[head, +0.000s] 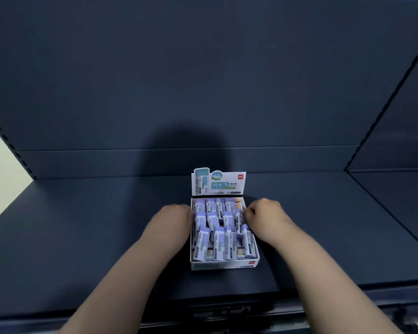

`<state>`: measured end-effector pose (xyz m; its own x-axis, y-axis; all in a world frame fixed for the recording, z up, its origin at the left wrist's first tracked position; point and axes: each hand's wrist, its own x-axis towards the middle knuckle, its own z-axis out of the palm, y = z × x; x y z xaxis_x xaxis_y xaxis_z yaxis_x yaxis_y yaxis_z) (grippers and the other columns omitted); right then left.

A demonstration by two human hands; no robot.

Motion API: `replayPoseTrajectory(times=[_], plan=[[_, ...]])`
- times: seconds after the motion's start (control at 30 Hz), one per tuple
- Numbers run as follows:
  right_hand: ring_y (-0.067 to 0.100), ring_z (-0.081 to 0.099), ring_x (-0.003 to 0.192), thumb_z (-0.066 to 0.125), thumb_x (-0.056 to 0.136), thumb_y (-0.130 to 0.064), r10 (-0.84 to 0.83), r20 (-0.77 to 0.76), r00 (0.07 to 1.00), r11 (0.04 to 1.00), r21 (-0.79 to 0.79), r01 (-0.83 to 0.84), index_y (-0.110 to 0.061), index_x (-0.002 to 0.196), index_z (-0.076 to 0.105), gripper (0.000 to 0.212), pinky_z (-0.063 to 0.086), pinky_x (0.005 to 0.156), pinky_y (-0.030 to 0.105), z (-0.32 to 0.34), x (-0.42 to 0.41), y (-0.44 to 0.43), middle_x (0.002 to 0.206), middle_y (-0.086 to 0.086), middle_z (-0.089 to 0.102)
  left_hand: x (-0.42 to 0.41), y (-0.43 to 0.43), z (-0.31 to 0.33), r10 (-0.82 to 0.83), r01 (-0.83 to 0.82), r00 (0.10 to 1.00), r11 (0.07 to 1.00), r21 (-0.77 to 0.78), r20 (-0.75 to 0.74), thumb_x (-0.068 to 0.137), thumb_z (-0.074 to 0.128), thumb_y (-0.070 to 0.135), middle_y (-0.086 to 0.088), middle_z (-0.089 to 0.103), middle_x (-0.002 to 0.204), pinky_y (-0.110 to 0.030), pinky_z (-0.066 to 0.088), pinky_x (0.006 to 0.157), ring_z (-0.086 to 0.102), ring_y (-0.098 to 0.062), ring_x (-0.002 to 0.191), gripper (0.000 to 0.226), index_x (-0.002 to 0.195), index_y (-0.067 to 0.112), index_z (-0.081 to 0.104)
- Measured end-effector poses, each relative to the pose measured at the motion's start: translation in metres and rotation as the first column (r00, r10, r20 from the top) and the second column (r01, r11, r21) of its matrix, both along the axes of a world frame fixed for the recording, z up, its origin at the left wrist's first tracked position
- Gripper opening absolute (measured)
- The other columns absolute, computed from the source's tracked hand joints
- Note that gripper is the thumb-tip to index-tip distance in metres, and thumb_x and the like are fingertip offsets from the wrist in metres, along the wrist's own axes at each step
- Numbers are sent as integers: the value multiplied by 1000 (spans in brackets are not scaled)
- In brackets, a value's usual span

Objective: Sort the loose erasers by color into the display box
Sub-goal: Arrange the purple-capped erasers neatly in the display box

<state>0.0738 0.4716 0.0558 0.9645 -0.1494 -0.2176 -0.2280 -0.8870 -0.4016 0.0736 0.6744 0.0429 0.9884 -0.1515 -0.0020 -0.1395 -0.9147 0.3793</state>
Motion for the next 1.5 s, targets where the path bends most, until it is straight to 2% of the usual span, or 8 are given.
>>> replayPoseTrajectory(times=[0.13, 0.23, 0.33, 0.5, 0.7, 0.97, 1.37, 1.5], plan=[[28, 59, 88, 40, 93, -33, 10, 87, 996, 982, -190, 7, -18, 96, 63, 28, 41, 66, 27, 12, -4, 2, 98, 6, 64, 2, 1, 9, -66, 66, 992, 998, 7, 105, 97, 36, 24, 0, 58, 97, -29, 46, 72, 56, -17, 86, 30, 116, 26, 60], [26, 60, 96, 41, 95, -36, 106, 206, 973, 983, -168, -71, -26, 108, 62, 27, 45, 70, 28, 18, -8, 8, 109, 1, 61, 2, -4, 12, -161, 152, 980, 984, 89, 114, 97, 36, 24, 6, 51, 108, -27, 47, 76, 54, -15, 96, 40, 132, 40, 47], [21, 58, 102, 45, 94, -33, 210, 208, 955, 977, -82, -197, -32, 117, 60, 27, 48, 81, 29, 23, -7, 11, 117, -4, 56, 4, -4, 12, -196, 185, 978, 973, 140, 67, 97, 38, 26, 9, 46, 117, -24, 43, 79, 51, -14, 105, 39, 131, 43, 47], [16, 57, 105, 44, 95, -35, 318, 132, 939, 948, -70, -311, -37, 123, 55, 30, 48, 84, 29, 22, -4, 12, 125, -9, 50, 5, -1, 14, -207, 193, 976, 964, 184, 64, 97, 38, 33, 12, 43, 109, -24, 43, 79, 48, -11, 101, 37, 129, 50, 46], [16, 57, 103, 44, 95, -37, 353, 143, 925, 936, -74, -345, -37, 125, 53, 32, 47, 84, 28, 20, -3, 12, 123, -10, 49, 4, 5, 13, -163, 149, 985, 968, 203, 54, 98, 36, 29, 10, 42, 109, -23, 37, 70, 47, -12, 98, 41, 134, 49, 40], [11, 58, 98, 45, 95, -37, 400, 149, 904, 916, -59, -396, -39, 125, 53, 31, 48, 82, 27, 23, 0, 19, 121, -14, 48, -8, 9, 10, -130, 120, 986, 988, 95, 109, 97, 37, 25, 11, 44, 111, -25, 43, 75, 49, -10, 97, 41, 132, 43, 46], [13, 51, 111, 43, 96, -37, 460, 35, 887, 884, -108, -454, -36, 125, 54, 31, 45, 89, 31, 26, 15, 27, 125, -7, 46, -14, 7, 10, -100, 102, 994, 994, -26, 47, 98, 34, 28, 9, 46, 119, -30, 47, 85, 54, -11, 101, 37, 134, 33, 46], [14, 51, 109, 40, 97, -34, 491, 24, 871, 864, -139, -484, -35, 122, 56, 30, 46, 87, 31, 24, 9, 33, 123, -8, 47, -18, 5, 7, -124, 122, 991, 992, 31, 46, 99, 32, 35, 9, 44, 121, -28, 46, 83, 52, -11, 102, 38, 136, 35, 40]])
